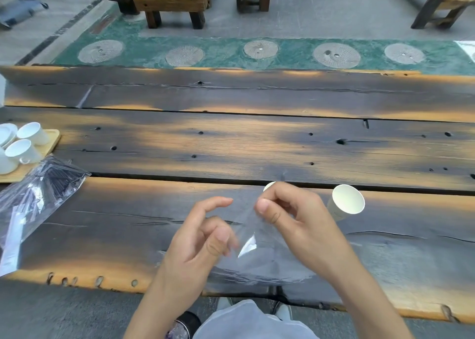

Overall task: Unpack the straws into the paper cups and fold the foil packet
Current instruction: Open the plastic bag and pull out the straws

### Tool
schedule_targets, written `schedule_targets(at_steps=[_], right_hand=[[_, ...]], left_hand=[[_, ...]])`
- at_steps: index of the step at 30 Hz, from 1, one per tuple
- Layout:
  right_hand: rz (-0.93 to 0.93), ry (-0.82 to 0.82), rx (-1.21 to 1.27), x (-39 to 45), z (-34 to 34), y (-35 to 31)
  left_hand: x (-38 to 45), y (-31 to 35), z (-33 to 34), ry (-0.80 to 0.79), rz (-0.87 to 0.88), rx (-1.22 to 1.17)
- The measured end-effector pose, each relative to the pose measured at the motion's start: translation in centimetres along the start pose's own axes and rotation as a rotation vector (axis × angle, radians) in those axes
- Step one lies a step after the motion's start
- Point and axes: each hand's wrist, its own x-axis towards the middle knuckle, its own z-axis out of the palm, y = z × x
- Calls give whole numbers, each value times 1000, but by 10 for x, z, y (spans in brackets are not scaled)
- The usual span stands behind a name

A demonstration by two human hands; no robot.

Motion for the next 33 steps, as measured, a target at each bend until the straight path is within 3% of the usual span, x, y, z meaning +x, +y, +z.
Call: schedule_targets(at_steps=[4, 7, 12, 14, 19, 21, 33], right_hand=[[-21, -117, -47, -3, 14, -12], [-8, -122, -44, -1, 15, -18], [24, 182, -143, 0, -26, -5], [113, 223, -25, -8, -47, 12], [186, -21, 443, -26, -44, 48], [195, -41, 560, -23, -31, 52], [336, 30, 536, -8, -7, 58]], left_hand=[[4, 6, 8, -55, -44, 116], [6, 8, 11, 40, -35, 108], [2, 15, -11, 206, -71, -67], [3, 15, -21, 280, -93, -156], [7, 17, -34, 436, -121, -381], [9, 15, -37, 480, -157, -464], [9, -4, -49, 653, -218, -620]])
